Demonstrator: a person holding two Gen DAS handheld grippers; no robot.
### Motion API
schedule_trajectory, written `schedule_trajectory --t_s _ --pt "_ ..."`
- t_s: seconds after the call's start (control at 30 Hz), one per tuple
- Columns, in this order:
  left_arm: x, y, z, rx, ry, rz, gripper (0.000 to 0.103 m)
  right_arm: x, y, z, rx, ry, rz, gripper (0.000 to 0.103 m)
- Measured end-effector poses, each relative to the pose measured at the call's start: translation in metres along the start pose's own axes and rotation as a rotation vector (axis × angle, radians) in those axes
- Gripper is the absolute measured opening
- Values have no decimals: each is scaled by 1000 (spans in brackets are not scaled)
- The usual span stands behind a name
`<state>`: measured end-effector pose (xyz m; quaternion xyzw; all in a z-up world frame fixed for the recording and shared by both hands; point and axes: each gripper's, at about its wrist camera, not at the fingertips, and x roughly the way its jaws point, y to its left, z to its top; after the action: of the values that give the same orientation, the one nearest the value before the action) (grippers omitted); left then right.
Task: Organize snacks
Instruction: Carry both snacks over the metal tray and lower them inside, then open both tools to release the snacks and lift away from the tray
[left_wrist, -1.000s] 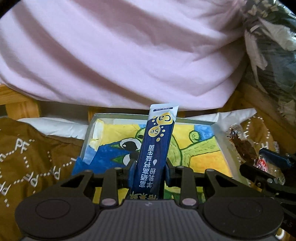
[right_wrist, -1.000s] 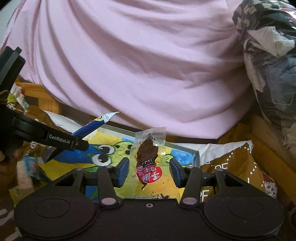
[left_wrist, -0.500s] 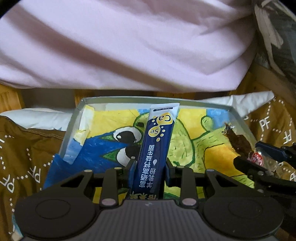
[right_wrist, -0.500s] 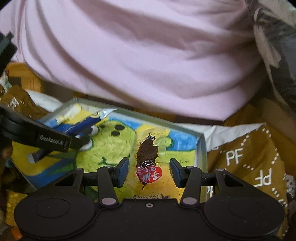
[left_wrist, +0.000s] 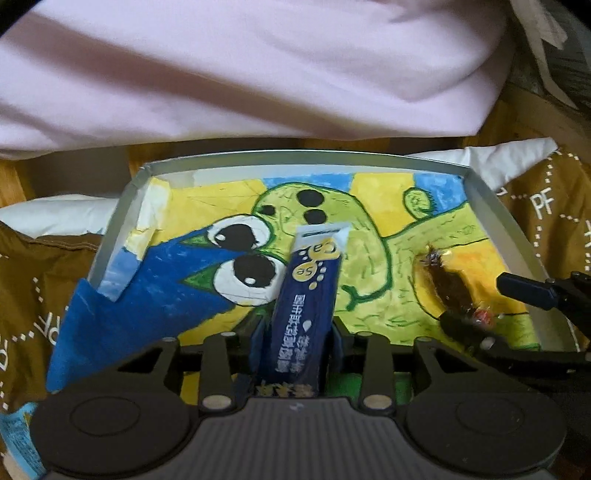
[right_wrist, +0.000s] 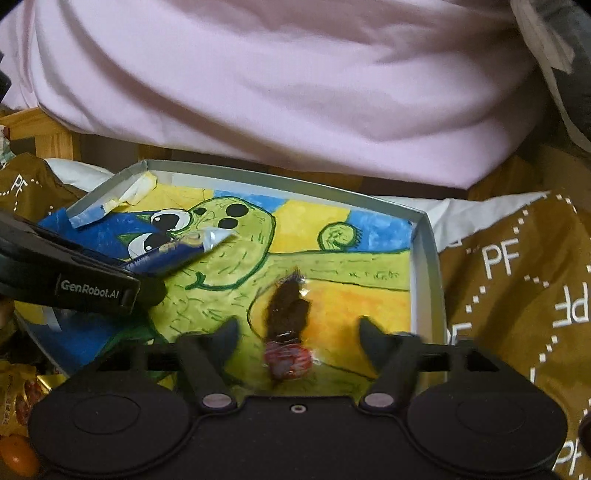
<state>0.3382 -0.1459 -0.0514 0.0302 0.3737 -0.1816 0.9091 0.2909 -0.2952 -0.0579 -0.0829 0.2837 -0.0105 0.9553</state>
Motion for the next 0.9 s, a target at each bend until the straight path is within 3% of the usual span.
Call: schedule_trajectory --t_s 0.07,0.2,0.27,0.43,0.7,0.9 --pt "-4 3 0 -35 3 -19 61 -11 -3 0 5 -25 -3 87" --pt "-23 11 -3 -103 -28 -30 69 -41 -10 4 32 -78 -7 98" --pt "-39 13 -5 -122 -74 -14 85 -61 -12 7 33 -118 -16 101" --pt "-86 11 -11 -96 -176 57 99 -108 -12 14 49 -195 -33 102" --pt "-170 8 -21 -92 -344 77 102 -181 -4 21 74 -290 -23 102" --pt "-217 6 -32 -81 -403 68 103 -227 4 19 68 -334 -7 102"
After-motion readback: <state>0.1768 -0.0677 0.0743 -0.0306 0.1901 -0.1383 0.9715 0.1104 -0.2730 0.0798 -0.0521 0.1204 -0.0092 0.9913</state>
